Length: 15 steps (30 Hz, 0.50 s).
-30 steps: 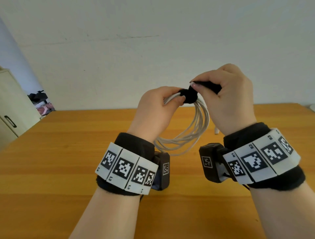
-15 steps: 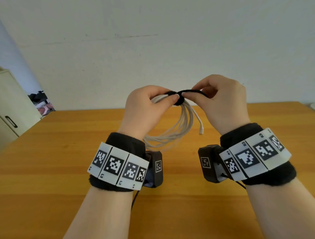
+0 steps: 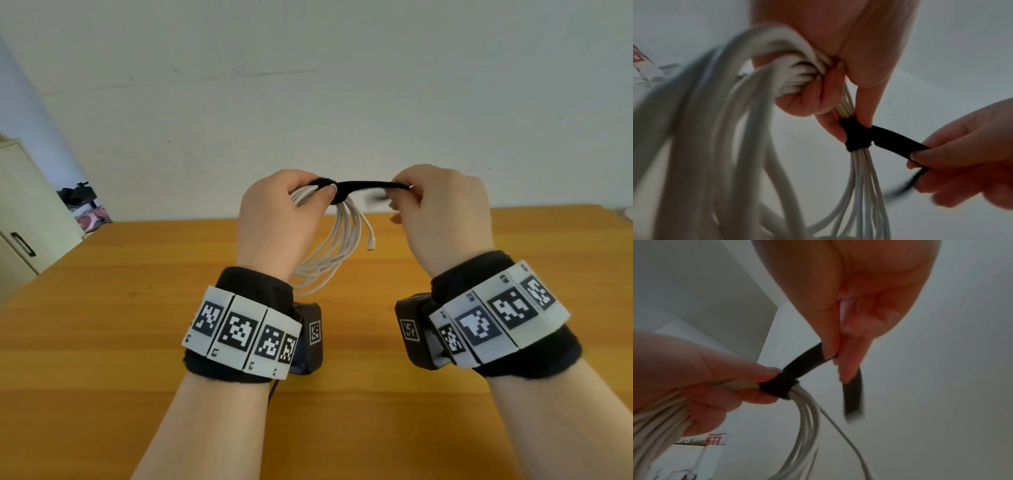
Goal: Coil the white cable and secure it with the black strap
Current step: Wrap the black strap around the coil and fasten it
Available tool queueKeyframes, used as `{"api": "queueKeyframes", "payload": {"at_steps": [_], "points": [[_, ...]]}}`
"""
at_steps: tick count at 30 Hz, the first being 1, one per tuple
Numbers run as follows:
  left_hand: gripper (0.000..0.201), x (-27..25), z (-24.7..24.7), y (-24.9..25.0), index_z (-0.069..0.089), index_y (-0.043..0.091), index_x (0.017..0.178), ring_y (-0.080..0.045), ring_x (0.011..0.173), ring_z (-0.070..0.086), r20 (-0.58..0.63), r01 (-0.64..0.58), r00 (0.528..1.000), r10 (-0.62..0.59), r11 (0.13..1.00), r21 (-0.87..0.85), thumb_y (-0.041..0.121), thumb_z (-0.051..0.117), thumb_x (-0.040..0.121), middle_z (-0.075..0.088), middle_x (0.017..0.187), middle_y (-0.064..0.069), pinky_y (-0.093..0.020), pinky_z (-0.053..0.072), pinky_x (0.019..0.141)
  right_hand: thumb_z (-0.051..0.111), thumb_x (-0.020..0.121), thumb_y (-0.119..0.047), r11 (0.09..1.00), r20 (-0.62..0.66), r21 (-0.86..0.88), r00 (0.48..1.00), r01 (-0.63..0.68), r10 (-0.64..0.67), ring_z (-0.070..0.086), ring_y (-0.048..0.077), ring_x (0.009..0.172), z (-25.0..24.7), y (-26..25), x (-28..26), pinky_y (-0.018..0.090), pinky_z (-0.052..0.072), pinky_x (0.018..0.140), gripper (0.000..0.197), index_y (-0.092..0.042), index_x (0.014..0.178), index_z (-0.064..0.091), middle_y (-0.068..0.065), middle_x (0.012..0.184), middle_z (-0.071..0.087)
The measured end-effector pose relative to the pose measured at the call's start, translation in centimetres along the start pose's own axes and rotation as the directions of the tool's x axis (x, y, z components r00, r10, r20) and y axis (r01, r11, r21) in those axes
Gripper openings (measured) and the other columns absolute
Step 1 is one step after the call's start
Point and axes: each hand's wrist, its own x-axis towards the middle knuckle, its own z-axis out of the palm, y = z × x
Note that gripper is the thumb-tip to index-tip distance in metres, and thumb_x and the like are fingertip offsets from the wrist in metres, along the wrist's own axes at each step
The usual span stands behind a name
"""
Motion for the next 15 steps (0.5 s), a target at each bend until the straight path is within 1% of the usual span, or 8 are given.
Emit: {"api": "queueKeyframes", "payload": {"at_steps": [2,5,6,8,9,10,13,15], "points": [[0.018,0.0,0.07,0.07,0.073,0.024,0.096,0.008,0.083,0.057,0.016,-0.006,1.0,0.006,1.0,-0.003,0.034,0.063,0.085,0.066,0.086,0.019,0.005,0.036,0.069,0.05,0.093,-0.02,0.999,-0.013,0.036,1.0,0.009,-0.009,0.064,0.025,0.078,0.25,0.09,0.04,0.033,0.051,0.069,0.016,-0.015,0.097,0.065,0.005,0.085,0.067],[0.021,0.06,-0.02,0.0,0.072,0.024,0.099,0.006,0.086,0.058,0.033,0.004,0.999,-0.004,1.0,-0.013,0.035,0.063,0.085,0.068,0.092,0.018,0.003,0.038,0.069,0.056,0.091,-0.022,0.998,-0.038,0.051,0.999,0.026,-0.024,0.059,0.021,0.091,0.4,0.37,0.23,0.026,0.042,0.075,0.017,-0.013,0.098,0.067,0.004,0.112,0.059],[0.02,0.08,-0.04,-0.03,0.072,0.023,0.098,0.006,0.086,0.058,0.041,0.009,0.999,-0.009,1.0,-0.016,0.035,0.063,0.085,0.067,0.091,0.018,0.003,0.038,0.069,0.057,0.091,-0.025,0.999,-0.04,0.042,0.999,0.017,-0.016,0.056,0.021,0.096,0.4,0.42,0.22,0.024,0.038,0.077,0.019,-0.014,0.101,0.068,0.004,0.116,0.054],[0.016,0.01,0.04,0.0,0.071,0.025,0.095,0.009,0.082,0.057,0.064,0.019,0.998,-0.017,1.0,-0.021,0.035,0.064,0.084,0.064,0.084,0.022,0.004,0.037,0.067,0.057,0.09,-0.03,0.999,-0.055,-0.047,0.998,0.007,-0.01,0.048,0.023,0.105,0.35,0.62,0.19,0.023,0.03,0.079,0.022,-0.018,0.105,0.069,0.005,0.111,0.051],[0.014,-0.04,0.08,0.07,0.07,0.026,0.094,0.01,0.08,0.056,0.08,0.02,0.997,-0.019,1.0,-0.02,0.034,0.064,0.084,0.061,0.081,0.025,0.004,0.037,0.066,0.057,0.09,-0.031,0.995,-0.075,-0.096,0.997,0.005,-0.012,0.047,0.024,0.104,0.27,0.69,0.17,0.023,0.029,0.078,0.022,-0.021,0.105,0.07,0.003,0.103,0.051],[0.014,-0.09,0.15,0.13,0.07,0.027,0.094,0.011,0.079,0.055,0.095,0.016,0.995,-0.014,1.0,-0.018,0.034,0.065,0.084,0.06,0.079,0.026,0.004,0.037,0.066,0.056,0.09,-0.031,0.993,-0.094,-0.117,0.996,-0.003,-0.008,0.048,0.023,0.099,0.1,0.64,0.18,0.024,0.03,0.074,0.022,-0.023,0.104,0.071,0.001,0.095,0.051],[0.017,-0.14,0.27,0.28,0.071,0.025,0.096,0.009,0.08,0.056,0.143,-0.003,0.99,0.004,1.0,-0.008,0.035,0.064,0.084,0.06,0.079,0.025,0.003,0.038,0.066,0.054,0.091,-0.029,0.998,-0.113,-0.024,0.992,-0.058,0.055,0.055,0.015,0.076,-0.14,0.49,0.25,0.022,0.034,0.054,0.021,-0.027,0.104,0.07,-0.007,0.077,0.057],[0.019,-0.16,0.33,0.42,0.071,0.025,0.098,0.008,0.08,0.056,0.182,-0.018,0.983,0.017,1.0,0.002,0.036,0.064,0.084,0.061,0.079,0.024,0.002,0.038,0.065,0.053,0.09,-0.028,0.991,-0.113,0.106,0.989,-0.085,0.097,0.061,0.011,0.068,-0.15,0.33,0.33,0.014,0.039,0.056,0.021,-0.027,0.105,0.069,-0.007,0.074,0.065]]}}
